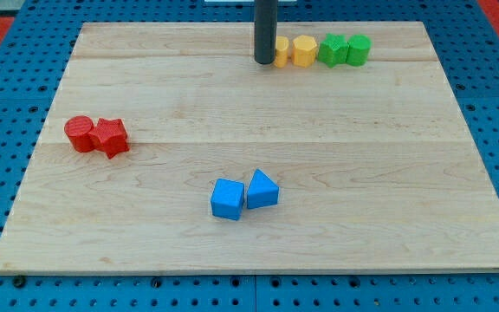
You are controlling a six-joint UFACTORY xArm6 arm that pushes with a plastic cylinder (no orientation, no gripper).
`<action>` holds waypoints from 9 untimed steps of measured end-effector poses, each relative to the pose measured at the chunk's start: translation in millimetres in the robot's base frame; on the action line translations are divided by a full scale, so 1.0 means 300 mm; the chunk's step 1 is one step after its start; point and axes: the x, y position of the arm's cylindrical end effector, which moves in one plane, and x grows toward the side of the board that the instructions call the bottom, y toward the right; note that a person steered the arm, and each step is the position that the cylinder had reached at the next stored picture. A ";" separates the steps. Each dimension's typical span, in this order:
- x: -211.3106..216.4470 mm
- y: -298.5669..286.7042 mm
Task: Point your arm to the blue triangle
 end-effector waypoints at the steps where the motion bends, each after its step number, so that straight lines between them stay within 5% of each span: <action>1: 0.000 0.081; 2: 0.034 0.085; 3: 0.430 0.068; 4: 0.616 0.068; 7: 0.690 0.353; 8: 0.991 0.305; 9: 0.996 0.304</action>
